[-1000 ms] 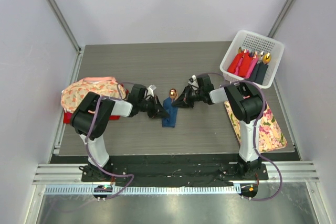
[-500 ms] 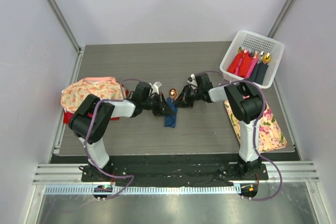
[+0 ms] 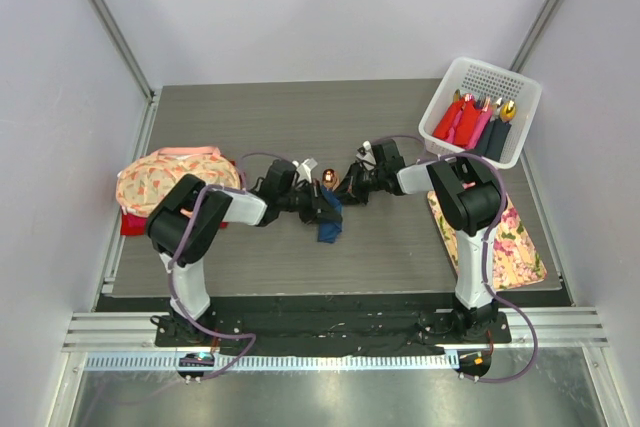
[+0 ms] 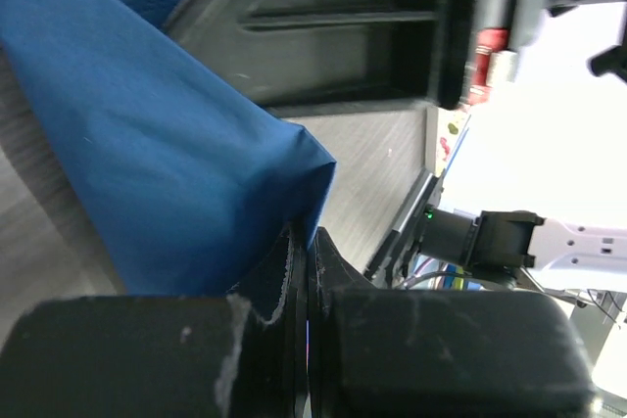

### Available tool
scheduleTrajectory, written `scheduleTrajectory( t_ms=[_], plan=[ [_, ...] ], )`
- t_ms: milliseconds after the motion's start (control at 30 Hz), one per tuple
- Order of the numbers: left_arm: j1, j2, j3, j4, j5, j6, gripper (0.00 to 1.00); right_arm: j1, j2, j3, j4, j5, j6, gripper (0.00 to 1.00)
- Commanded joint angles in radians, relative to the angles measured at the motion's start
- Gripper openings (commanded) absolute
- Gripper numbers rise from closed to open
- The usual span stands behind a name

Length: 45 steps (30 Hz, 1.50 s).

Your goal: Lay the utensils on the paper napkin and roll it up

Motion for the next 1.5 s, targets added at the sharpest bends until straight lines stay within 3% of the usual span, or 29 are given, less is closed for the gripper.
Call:
scheduleTrajectory(
  t_ms=[0, 500, 667, 1033, 1367, 1467],
  plan=[
    [-0.018, 0.042, 0.034, 0.131, 0.019, -0.020, 0.00, 0.016, 0.040, -0.017, -0.101, 0.162, -0.070, 0.01],
    [-0.030, 0.148, 0.005, 0.187, 0.001, -0.022, 0.01, 0.019, 0.043, -0.019, -0.112, 0.162, -0.075, 0.01],
    [-0.010, 0.191, 0.000, 0.151, -0.005, -0.011, 0.02, 0.015, 0.013, 0.022, -0.211, 0.169, -0.142, 0.01],
    [0.006, 0.214, -0.015, 0.117, -0.019, 0.006, 0.03, -0.050, -0.078, 0.235, -0.519, 0.208, -0.313, 0.15],
    [0.005, 0.213, 0.000, 0.114, 0.002, 0.027, 0.07, -0.059, -0.162, 0.243, -0.540, 0.107, -0.325, 0.31],
    [0.003, 0.210, -0.002, 0.119, 0.011, 0.030, 0.10, -0.059, -0.162, 0.219, -0.534, 0.099, -0.331, 0.40]
  ],
)
